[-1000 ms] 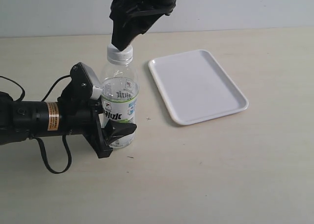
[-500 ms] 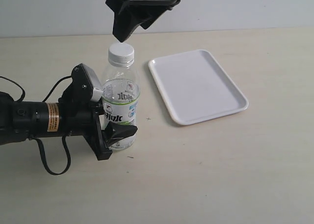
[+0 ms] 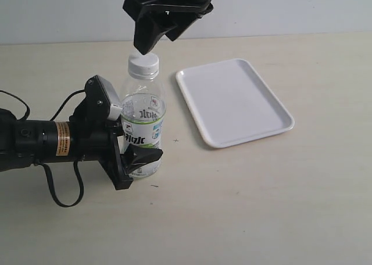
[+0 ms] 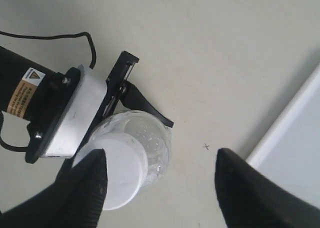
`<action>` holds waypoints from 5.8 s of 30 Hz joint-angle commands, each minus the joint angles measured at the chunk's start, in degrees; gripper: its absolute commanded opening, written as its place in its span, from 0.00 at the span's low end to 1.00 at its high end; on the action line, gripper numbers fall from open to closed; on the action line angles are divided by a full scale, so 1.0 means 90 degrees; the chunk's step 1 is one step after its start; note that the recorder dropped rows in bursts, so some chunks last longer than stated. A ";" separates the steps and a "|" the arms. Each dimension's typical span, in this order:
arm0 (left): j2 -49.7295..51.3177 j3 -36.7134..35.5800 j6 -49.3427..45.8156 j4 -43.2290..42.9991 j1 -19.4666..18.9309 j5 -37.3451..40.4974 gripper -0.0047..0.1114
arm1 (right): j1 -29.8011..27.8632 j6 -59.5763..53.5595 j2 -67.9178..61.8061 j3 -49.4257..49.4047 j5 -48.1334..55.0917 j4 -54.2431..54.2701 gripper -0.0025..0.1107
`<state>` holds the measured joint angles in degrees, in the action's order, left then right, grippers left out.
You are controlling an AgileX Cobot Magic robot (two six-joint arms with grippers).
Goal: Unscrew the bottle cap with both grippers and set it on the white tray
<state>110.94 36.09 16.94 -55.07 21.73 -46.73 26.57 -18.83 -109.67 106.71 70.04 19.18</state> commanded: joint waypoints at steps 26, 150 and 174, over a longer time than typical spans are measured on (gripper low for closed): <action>-0.0102 0.0062 0.0087 0.0041 0.0007 -0.0339 0.04 | 0.0006 -0.0218 0.0340 0.0060 -0.0009 -0.0208 0.61; -0.0102 0.0062 0.0088 0.0026 0.0007 -0.0368 0.04 | 0.0376 0.0271 0.0908 -0.0925 -0.0192 -0.0565 0.59; -0.0102 0.0062 0.0076 0.0026 0.0007 -0.0394 0.04 | 0.0376 0.0158 0.0534 -0.0925 -0.0720 -0.0469 0.69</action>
<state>110.94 36.09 17.37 -55.17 21.73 -47.94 29.93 -16.35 -105.05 98.53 64.35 14.77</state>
